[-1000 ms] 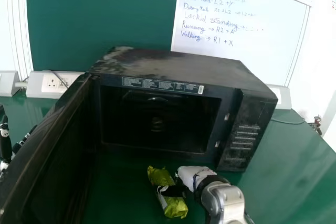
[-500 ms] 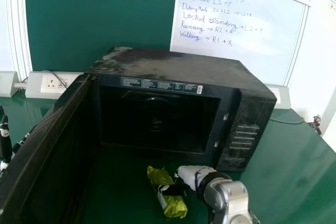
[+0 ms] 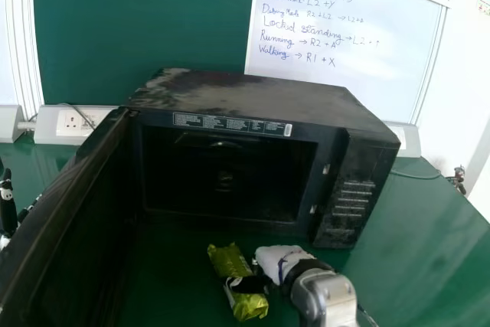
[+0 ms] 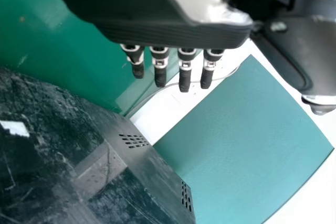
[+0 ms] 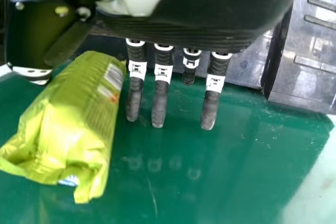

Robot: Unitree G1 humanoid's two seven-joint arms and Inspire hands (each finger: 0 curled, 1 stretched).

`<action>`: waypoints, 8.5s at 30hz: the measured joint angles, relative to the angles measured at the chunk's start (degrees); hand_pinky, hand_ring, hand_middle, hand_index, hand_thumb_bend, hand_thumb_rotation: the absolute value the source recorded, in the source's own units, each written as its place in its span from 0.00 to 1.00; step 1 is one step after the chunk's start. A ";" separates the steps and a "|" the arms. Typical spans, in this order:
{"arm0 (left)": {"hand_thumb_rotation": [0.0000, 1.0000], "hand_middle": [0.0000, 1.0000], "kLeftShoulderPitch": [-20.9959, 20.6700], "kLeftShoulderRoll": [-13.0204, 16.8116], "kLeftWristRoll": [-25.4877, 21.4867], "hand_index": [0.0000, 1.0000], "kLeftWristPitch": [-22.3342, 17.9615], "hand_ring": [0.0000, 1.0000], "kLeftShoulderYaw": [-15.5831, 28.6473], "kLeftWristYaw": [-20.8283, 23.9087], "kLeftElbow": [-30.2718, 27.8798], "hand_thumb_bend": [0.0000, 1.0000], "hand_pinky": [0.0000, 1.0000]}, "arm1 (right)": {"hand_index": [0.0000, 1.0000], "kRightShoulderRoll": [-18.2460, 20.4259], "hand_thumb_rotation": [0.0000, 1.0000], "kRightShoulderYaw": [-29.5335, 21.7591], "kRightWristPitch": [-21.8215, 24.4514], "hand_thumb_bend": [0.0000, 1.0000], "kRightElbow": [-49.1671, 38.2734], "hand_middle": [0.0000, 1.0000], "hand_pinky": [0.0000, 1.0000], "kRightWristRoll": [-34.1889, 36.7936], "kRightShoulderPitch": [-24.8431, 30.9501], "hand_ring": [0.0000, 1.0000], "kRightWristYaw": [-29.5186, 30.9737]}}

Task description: Put biscuit inside oven

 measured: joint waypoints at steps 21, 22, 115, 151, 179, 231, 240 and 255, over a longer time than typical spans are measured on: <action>0.00 0.77 0.03 -0.04 -0.96 0.78 -0.09 0.73 -0.04 -0.14 0.00 0.62 0.66 | 0.67 3.32 0.18 1.49 -0.02 0.53 -2.63 0.43 0.22 -3.25 0.90 0.31 2.11; 0.00 0.77 0.04 -0.04 -0.96 0.78 -0.11 0.73 -0.05 -0.14 0.00 0.62 0.66 | 0.67 3.33 0.19 1.49 -0.02 0.53 -2.63 0.43 0.22 -3.26 0.91 0.31 2.11; 0.00 0.77 0.28 -0.04 -1.56 0.79 -0.20 0.73 -0.74 -0.69 0.30 0.63 0.66 | 0.65 6.44 0.10 -6.62 0.23 0.63 -1.67 0.29 0.09 -2.40 -8.16 0.17 3.05; 0.00 0.77 0.29 -0.04 -1.58 0.79 -0.20 0.73 -0.74 0.07 0.16 0.63 0.66 | 0.99 14.64 0.53 1.52 -4.00 1.00 0.45 1.00 0.95 -24.73 -0.92 1.00 5.18; 0.00 0.77 0.35 -0.50 -1.56 0.78 -0.79 0.73 -1.32 1.02 -0.42 0.64 0.65 | 0.99 18.39 0.33 10.67 -7.85 0.74 2.99 1.00 0.94 -35.82 5.98 0.98 -3.73; 0.01 0.76 0.58 -0.53 -1.67 0.77 -0.79 0.73 -1.35 1.18 -0.95 0.62 0.66 | 0.65 15.23 0.03 5.61 -10.78 0.75 3.30 0.30 0.12 -28.70 4.37 0.18 -6.63; 0.00 0.77 0.55 -0.53 -2.05 0.78 -0.78 0.73 -1.34 1.16 -0.61 0.62 0.67 | 0.68 15.17 0.00 3.44 -10.30 0.77 2.58 0.26 0.08 -25.30 4.30 0.14 -7.45; 0.00 0.76 0.48 -0.53 -1.99 0.78 -0.79 0.72 -1.40 1.31 -0.30 0.64 0.65 | 0.69 14.23 0.00 -0.13 -10.36 0.76 0.75 0.23 0.06 -22.48 -1.54 0.12 -6.64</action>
